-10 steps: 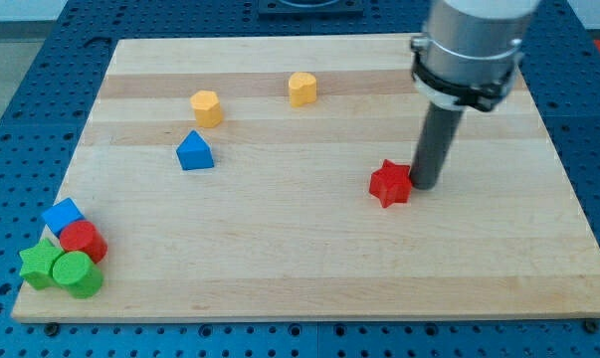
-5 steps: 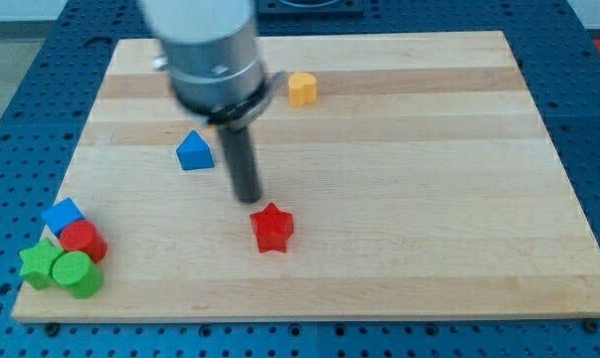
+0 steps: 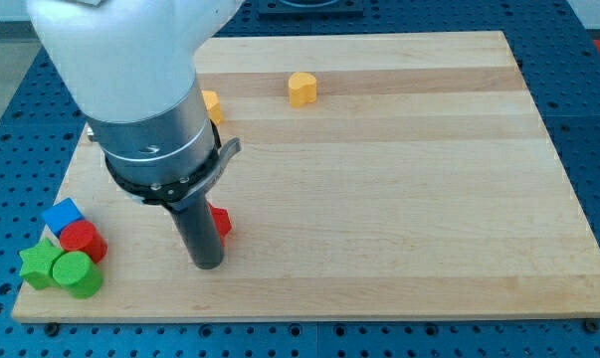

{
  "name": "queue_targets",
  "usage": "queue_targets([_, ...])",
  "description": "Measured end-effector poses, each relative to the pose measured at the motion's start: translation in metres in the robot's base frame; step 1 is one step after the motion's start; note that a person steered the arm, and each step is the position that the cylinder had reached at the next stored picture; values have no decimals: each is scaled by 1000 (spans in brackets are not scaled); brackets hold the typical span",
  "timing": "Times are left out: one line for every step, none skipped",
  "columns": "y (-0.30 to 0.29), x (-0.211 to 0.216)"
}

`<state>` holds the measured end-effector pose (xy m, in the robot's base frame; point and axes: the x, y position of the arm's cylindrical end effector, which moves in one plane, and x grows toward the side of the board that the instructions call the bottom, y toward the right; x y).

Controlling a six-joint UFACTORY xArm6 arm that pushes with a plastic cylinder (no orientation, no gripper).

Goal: Push red star closer to the red circle and the green circle

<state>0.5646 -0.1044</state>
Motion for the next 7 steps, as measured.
queue_targets([51,-33])
queue_targets([64,-55])
queue_targets([34,-52])
queue_targets([-23,-26])
queue_targets([-53,-11])
queue_targets([-42,-13])
queue_targets([-47,-15])
